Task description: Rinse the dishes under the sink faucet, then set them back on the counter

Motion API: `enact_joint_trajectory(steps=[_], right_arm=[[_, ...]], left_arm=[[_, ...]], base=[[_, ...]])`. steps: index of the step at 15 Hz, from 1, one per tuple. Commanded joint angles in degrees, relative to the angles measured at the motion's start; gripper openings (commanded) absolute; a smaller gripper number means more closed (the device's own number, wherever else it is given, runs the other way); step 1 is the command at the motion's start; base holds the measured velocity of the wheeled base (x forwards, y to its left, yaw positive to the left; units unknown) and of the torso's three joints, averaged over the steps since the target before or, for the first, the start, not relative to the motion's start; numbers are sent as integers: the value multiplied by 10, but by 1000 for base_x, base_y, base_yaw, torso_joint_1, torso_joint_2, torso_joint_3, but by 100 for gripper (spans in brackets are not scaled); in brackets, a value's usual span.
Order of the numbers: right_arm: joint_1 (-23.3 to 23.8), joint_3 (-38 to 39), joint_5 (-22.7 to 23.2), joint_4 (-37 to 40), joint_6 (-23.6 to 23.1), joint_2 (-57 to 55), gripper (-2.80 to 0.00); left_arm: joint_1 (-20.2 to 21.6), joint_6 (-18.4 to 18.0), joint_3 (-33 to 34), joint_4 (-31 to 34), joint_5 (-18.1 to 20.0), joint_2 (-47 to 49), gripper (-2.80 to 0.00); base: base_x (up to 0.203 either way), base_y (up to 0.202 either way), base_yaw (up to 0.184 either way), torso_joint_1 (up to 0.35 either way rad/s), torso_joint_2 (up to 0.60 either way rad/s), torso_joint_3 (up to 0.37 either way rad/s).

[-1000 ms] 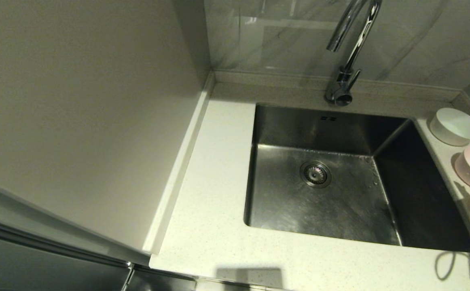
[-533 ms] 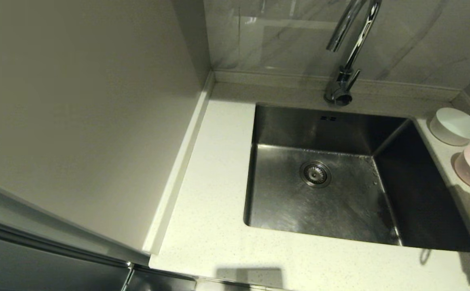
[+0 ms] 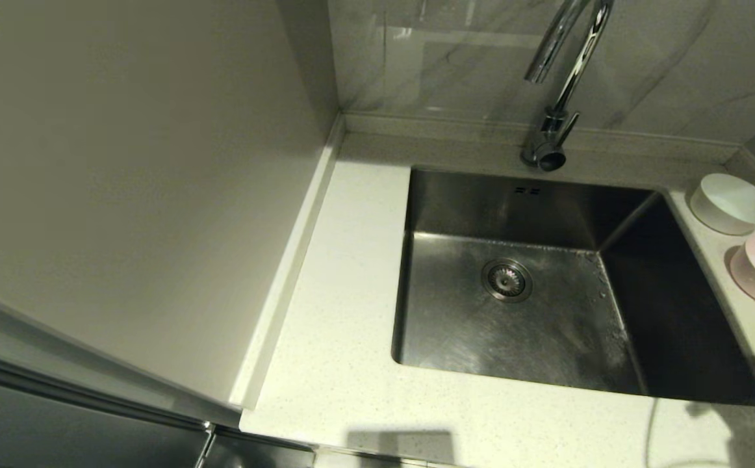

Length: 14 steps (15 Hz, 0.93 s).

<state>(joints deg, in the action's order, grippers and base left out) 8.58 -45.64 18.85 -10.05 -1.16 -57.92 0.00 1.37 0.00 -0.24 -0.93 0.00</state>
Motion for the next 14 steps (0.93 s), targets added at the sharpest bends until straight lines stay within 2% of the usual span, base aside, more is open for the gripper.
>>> enact_joint_trajectory(steps=[1,6,9,10,13,14], right_arm=[[-23,82,-33,9,0,116,-280],[-38,320,-143,19,-2,307,-280],[-42,428,-169,21,1,393,-280],[-44,454,-172,21,1,412,-280],[-50,456,-175,44,0,419,-280],[-68,456,-175,61,2,433,-280]], left_arm=[[0,0,0,0,0,-1,-280],[0,0,0,0,0,-1,-280],[0,0,0,0,0,-1,-280],[0,0,0,0,0,-1,-280],[0,0,0,0,0,-1,-280],[0,0,0,0,0,-1,-280]], base=[[0,0,0,0,0,0],[0,0,0,0,0,0],[0,0,0,0,0,0],[0,0,0,0,0,0],[0,0,0,0,0,0],[0,0,0,0,0,0]])
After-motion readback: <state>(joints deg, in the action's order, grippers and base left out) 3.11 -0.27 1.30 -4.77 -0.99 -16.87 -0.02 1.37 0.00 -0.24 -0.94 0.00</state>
